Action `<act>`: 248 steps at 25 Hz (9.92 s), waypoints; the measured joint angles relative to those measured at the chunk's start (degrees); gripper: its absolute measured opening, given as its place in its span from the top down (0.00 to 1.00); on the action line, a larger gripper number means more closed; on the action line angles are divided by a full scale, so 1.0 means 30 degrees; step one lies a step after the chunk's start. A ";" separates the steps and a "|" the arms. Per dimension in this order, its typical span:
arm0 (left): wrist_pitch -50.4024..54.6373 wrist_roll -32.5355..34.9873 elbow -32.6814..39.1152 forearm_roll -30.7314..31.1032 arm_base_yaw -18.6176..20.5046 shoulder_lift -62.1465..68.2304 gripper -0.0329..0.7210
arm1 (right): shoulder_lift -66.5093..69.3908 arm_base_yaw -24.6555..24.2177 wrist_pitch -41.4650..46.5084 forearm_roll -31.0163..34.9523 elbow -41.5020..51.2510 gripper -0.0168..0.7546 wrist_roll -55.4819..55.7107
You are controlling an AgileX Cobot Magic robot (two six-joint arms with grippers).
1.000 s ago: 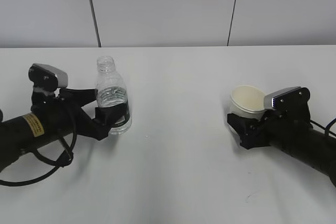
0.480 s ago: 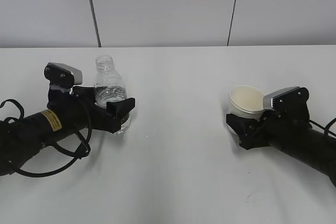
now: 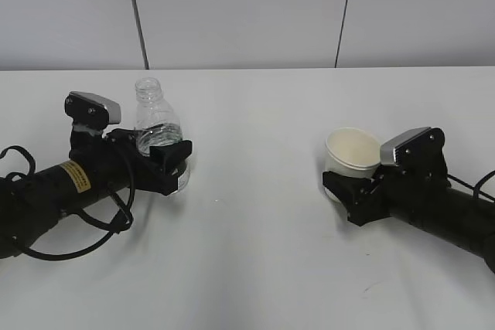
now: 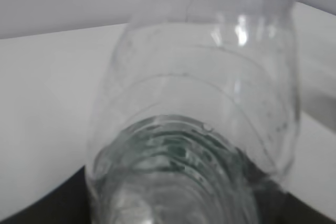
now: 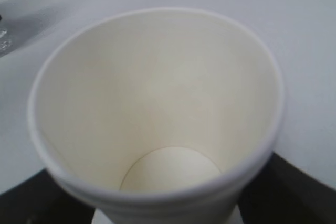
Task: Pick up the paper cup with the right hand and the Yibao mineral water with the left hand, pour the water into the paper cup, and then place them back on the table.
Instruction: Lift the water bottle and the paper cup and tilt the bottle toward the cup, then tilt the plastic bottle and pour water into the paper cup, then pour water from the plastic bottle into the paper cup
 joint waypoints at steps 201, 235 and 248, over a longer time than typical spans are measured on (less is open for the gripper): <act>2.9916 0.0553 -0.4955 2.1340 -0.5245 -0.8716 0.50 | -0.1031 0.6115 0.7214 -1.3253 -0.9818 0.26 1.3234; 3.0206 0.0569 -0.4955 2.2339 -0.5245 -0.8716 0.50 | -0.1031 0.6115 0.7297 -1.3288 -0.9818 0.26 1.3234; 3.0264 0.0489 -0.4955 2.2339 -0.5245 -0.8716 0.50 | -0.0997 0.6115 0.7339 -1.3288 -0.9818 0.26 1.3234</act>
